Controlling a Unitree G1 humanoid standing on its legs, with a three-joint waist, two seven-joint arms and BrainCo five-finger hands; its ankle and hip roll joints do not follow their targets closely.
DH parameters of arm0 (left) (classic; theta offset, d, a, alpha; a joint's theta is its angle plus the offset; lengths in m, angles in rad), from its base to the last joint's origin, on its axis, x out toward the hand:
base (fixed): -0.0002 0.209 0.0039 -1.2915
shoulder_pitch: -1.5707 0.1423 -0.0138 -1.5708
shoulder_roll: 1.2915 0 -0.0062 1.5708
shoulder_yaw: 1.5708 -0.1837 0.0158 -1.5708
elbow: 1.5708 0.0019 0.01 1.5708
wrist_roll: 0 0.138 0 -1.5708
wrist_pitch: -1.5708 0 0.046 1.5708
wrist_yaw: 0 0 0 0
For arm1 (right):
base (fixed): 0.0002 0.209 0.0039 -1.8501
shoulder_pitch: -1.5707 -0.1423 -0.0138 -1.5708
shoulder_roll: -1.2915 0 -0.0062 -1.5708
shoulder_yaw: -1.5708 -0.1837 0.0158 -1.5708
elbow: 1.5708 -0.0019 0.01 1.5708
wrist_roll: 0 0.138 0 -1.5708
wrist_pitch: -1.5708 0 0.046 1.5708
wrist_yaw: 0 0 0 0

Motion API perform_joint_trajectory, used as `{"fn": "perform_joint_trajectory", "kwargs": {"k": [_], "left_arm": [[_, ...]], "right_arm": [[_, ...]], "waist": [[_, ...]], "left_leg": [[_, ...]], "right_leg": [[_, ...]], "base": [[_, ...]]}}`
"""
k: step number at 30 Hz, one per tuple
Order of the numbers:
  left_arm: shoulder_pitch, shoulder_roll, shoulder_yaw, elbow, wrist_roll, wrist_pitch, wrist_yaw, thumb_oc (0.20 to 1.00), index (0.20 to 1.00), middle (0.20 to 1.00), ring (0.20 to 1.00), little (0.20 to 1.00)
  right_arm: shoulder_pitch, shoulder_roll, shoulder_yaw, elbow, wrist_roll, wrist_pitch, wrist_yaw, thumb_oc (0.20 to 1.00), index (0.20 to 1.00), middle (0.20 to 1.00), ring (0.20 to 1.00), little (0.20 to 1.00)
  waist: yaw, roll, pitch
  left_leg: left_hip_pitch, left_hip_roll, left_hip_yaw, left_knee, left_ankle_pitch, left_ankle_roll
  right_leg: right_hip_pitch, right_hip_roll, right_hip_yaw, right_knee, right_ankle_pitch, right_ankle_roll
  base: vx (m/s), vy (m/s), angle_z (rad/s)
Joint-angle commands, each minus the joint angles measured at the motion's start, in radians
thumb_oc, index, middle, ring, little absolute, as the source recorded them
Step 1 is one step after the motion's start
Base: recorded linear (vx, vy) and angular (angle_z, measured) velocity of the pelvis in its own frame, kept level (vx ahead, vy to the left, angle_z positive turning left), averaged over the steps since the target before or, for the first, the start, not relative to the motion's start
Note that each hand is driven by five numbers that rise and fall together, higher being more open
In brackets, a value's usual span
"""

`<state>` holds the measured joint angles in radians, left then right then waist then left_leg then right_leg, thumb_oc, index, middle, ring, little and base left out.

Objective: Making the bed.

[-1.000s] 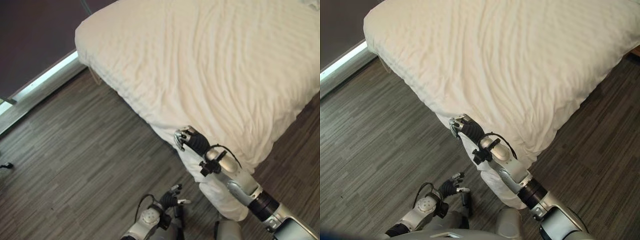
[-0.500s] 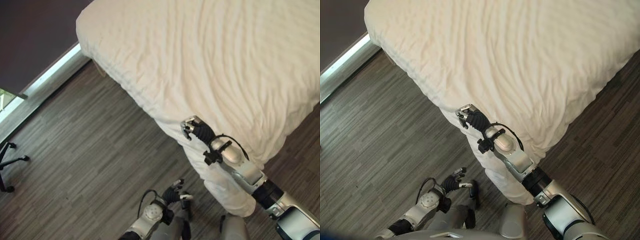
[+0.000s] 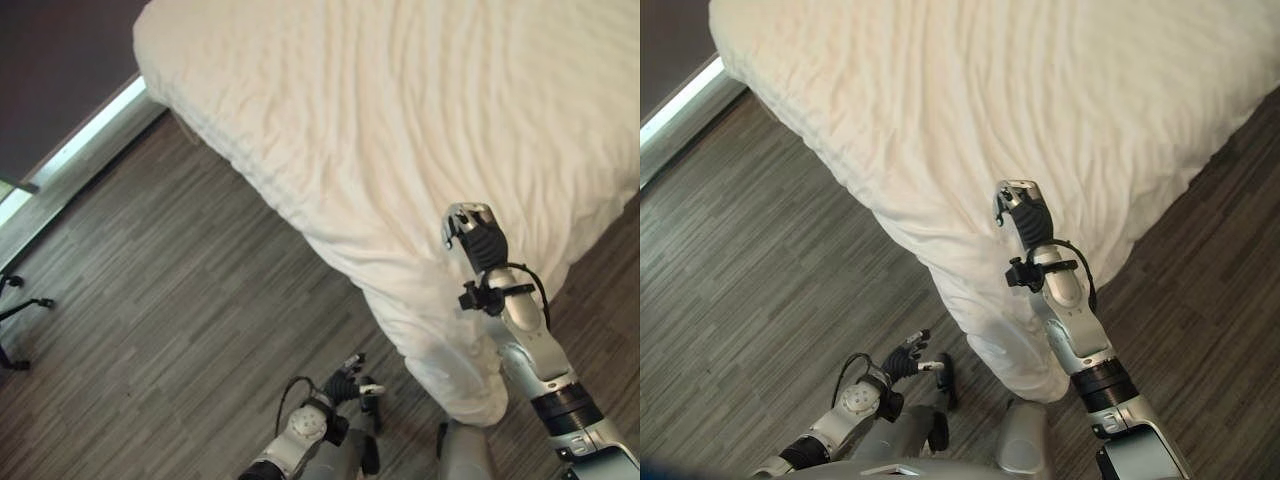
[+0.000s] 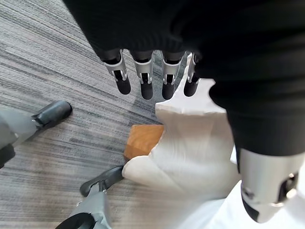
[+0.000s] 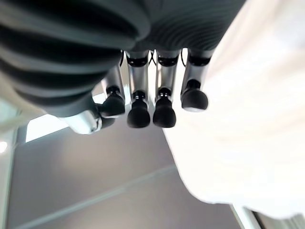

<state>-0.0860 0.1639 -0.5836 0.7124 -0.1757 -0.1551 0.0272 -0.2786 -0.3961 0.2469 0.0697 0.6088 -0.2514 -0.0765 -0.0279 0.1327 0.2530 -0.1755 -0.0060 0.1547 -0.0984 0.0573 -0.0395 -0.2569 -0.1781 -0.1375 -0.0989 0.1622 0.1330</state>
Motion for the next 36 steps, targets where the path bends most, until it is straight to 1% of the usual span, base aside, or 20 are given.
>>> {"fn": "perform_joint_trajectory", "kwargs": {"k": [1,2,3,5,6,13,15,16,18,19,20,22,26,27,29,30,32,33,34,36], "left_arm": [[-0.041,-0.002,-0.038,0.023,-0.004,-0.039,0.001,1.000,1.000,1.000,1.000,1.000],[-0.041,-0.001,-0.038,0.022,-0.005,-0.039,0.001,1.000,1.000,1.000,1.000,1.000],[-0.039,-0.002,-0.045,0.025,-0.012,-0.039,0.000,1.000,1.000,1.000,1.000,1.000],[-0.040,-0.003,-0.048,0.029,-0.013,-0.039,-0.001,1.000,1.000,1.000,1.000,1.000],[-0.042,-0.006,-0.059,0.033,-0.016,-0.037,-0.007,1.000,1.000,1.000,1.000,1.000],[-0.049,-0.009,-0.085,0.032,-0.032,-0.034,-0.016,1.000,1.000,1.000,1.000,1.000],[-0.059,-0.011,-0.104,0.030,-0.030,-0.032,-0.021,1.000,1.000,1.000,1.000,1.000],[-0.071,-0.018,-0.113,0.037,-0.029,-0.026,-0.023,1.000,1.000,1.000,1.000,1.000],[-0.074,-0.024,-0.111,0.045,-0.027,-0.025,-0.021,1.000,1.000,1.000,1.000,1.000],[-0.083,-0.029,-0.111,0.051,-0.019,-0.024,-0.015,1.000,1.000,1.000,1.000,1.000],[-0.089,-0.031,-0.111,0.054,-0.012,-0.024,-0.013,1.000,1.000,1.000,1.000,1.000],[-0.097,-0.032,-0.113,0.055,-0.006,-0.028,-0.007,1.000,1.000,1.000,1.000,1.000],[-0.104,-0.031,-0.117,0.050,0.002,-0.032,0.002,1.000,1.000,1.000,1.000,1.000],[-0.111,-0.031,-0.117,0.049,0.004,-0.032,0.003,1.000,1.000,1.000,1.000,1.000],[-0.112,-0.030,-0.127,0.057,0.024,-0.027,-0.005,1.000,1.000,1.000,1.000,1.000],[-0.120,-0.028,-0.143,0.070,0.072,-0.028,-0.002,1.000,1.000,1.000,1.000,1.000],[-0.120,-0.032,-0.144,0.078,0.071,-0.026,-0.004,1.000,1.000,1.000,1.000,1.000],[-0.122,-0.038,-0.136,0.094,0.066,-0.021,-0.004,1.000,1.000,1.000,1.000,1.000],[-0.123,-0.039,-0.137,0.094,0.066,-0.021,-0.004,1.000,1.000,1.000,1.000,1.000],[-0.121,-0.042,-0.123,0.115,0.048,-0.020,-0.007,1.000,1.000,1.000,1.000,1.000]], "right_arm": [[-0.059,0.074,-0.019,0.026,0.162,-0.073,0.014,0.200,0.200,0.200,0.200,0.200],[-0.060,0.074,-0.019,0.028,0.164,-0.074,0.016,0.200,0.200,0.200,0.200,0.200],[-0.070,0.107,-0.031,0.113,0.211,-0.083,0.004,0.200,0.200,0.200,0.200,0.200],[-0.078,0.116,-0.031,0.153,0.217,-0.081,-0.006,0.200,0.200,0.200,0.200,0.200],[-0.107,0.132,-0.031,0.252,0.247,-0.068,-0.011,0.200,0.200,0.200,0.200,0.200],[-0.205,0.156,-0.001,0.429,0.316,-0.033,0.018,0.200,0.200,0.200,0.200,0.200],[-0.241,0.172,0.037,0.549,0.308,0.006,0.015,0.200,0.200,0.200,0.200,0.200],[-0.231,0.206,0.084,0.608,0.303,0.043,0.034,0.200,0.200,0.200,0.200,0.200],[-0.217,0.217,0.115,0.615,0.280,0.060,0.046,0.200,0.200,0.200,0.200,0.200],[-0.180,0.242,0.200,0.638,0.201,0.100,0.072,0.200,0.200,0.200,0.200,0.200],[-0.161,0.257,0.242,0.662,0.164,0.121,0.088,0.200,0.200,0.200,0.200,0.200],[-0.143,0.275,0.304,0.696,0.091,0.139,0.109,0.200,0.200,0.200,0.200,0.200],[-0.120,0.301,0.353,0.754,0.032,0.162,0.130,0.200,0.200,0.200,0.200,0.200],[-0.107,0.307,0.373,0.779,-0.006,0.168,0.145,0.200,0.200,0.200,0.200,0.200],[-0.109,0.303,0.375,0.784,-0.029,0.167,0.141,0.200,0.200,0.200,0.200,0.200],[-0.106,0.296,0.380,0.808,-0.062,0.169,0.143,0.200,0.200,0.200,0.200,0.200],[-0.104,0.290,0.369,0.807,-0.054,0.167,0.136,0.200,0.200,0.200,0.200,0.200],[-0.103,0.273,0.325,0.828,-0.020,0.163,0.126,0.200,0.200,0.200,0.200,0.200],[-0.103,0.273,0.325,0.828,-0.020,0.162,0.126,0.200,0.200,0.200,0.200,0.200],[-0.107,0.232,0.270,0.845,-0.022,0.154,0.113,0.200,0.200,0.200,0.200,0.200]], "waist": [[0.012,-0.007,0.002],[0.012,-0.007,0.003],[0.015,-0.001,0.003],[0.017,0.001,0.003],[0.023,0.009,0.004],[0.050,0.031,0.004],[0.065,0.038,0.005],[0.071,0.041,0.008],[0.070,0.040,0.010],[0.068,0.040,0.015],[0.067,0.039,0.016],[0.066,0.038,0.019],[0.064,0.041,0.022],[0.062,0.043,0.025],[0.059,0.043,0.026],[0.054,0.041,0.026],[0.050,0.040,0.027],[0.043,0.038,0.028],[0.043,0.038,0.028],[0.035,0.035,0.030]], "left_leg": [[-0.014,0.003,-0.014,0.011,0.020,-0.019],[-0.014,0.003,-0.014,0.011,0.020,-0.019],[-0.015,0.001,-0.016,0.011,0.020,-0.019],[-0.015,0.000,-0.016,0.011,0.020,-0.019],[-0.016,-0.001,-0.017,0.011,0.020,-0.020],[-0.035,-0.010,-0.022,0.011,0.026,-0.022],[-0.043,-0.011,-0.024,0.011,0.030,-0.024],[-0.043,-0.014,-0.025,0.011,0.031,-0.024],[-0.042,-0.014,-0.025,0.011,0.031,-0.025],[-0.042,-0.014,-0.024,0.011,0.031,-0.025],[-0.042,-0.014,-0.023,0.011,0.032,-0.026],[-0.042,-0.014,-0.022,0.011,0.032,-0.025],[-0.041,-0.015,-0.021,0.011,0.032,-0.026],[-0.042,-0.016,-0.020,0.011,0.032,-0.026],[-0.041,-0.016,-0.018,0.011,0.030,-0.026],[-0.041,-0.016,-0.015,0.011,0.029,-0.026],[-0.041,-0.015,-0.013,0.011,0.028,-0.025],[-0.041,-0.016,-0.011,0.011,0.029,-0.025],[-0.041,-0.016,-0.011,0.011,0.029,-0.025],[-0.040,-0.016,-0.010,0.011,0.029,-0.025]], "right_leg": [[0.028,-0.033,0.020,0.012,0.027,0.051],[0.028,-0.033,0.020,0.012,0.027,0.051],[0.027,-0.034,0.020,0.012,0.027,0.051],[0.027,-0.034,0.019,0.012,0.026,0.051],[0.026,-0.036,0.018,0.012,0.027,0.051],[0.009,-0.043,0.015,0.012,0.034,0.054],[0.006,-0.046,0.010,0.012,0.036,0.055],[0.007,-0.047,0.009,0.012,0.038,0.055],[0.008,-0.047,0.007,0.012,0.038,0.054],[0.007,-0.047,0.005,0.012,0.041,0.054],[0.007,-0.048,0.004,0.012,0.042,0.054],[0.007,-0.048,0.002,0.012,0.042,0.054],[0.008,-0.052,0.001,0.012,0.041,0.055],[0.007,-0.054,0.002,0.012,0.041,0.055],[0.008,-0.054,0.003,0.012,0.041,0.056],[0.006,-0.055,0.004,0.012,0.042,0.057],[0.006,-0.055,0.005,0.012,0.041,0.057],[0.005,-0.054,0.006,0.012,0.043,0.057],[0.005,-0.054,0.006,0.012,0.043,0.057],[0.005,-0.054,0.007,0.012,0.045,0.058]], "base": [[0.00,0.004,-0.04],[0.00,0.000,0.00],[0.00,0.000,0.00],[0.00,0.000,0.00],[0.00,0.020,0.03],[0.00,0.003,0.00],[-0.01,0.011,-0.02],[-0.01,0.018,-0.04],[0.00,0.000,0.00],[0.00,0.000,0.00],[0.00,0.000,0.00],[0.00,0.000,0.00],[-0.01,0.019,0.03],[-0.01,0.042,0.03],[0.00,0.030,0.02],[0.00,0.000,0.00],[-0.01,0.026,0.04],[0.00,0.016,0.05],[-0.01,0.022,0.04],[0.00,0.000,0.00]]}}
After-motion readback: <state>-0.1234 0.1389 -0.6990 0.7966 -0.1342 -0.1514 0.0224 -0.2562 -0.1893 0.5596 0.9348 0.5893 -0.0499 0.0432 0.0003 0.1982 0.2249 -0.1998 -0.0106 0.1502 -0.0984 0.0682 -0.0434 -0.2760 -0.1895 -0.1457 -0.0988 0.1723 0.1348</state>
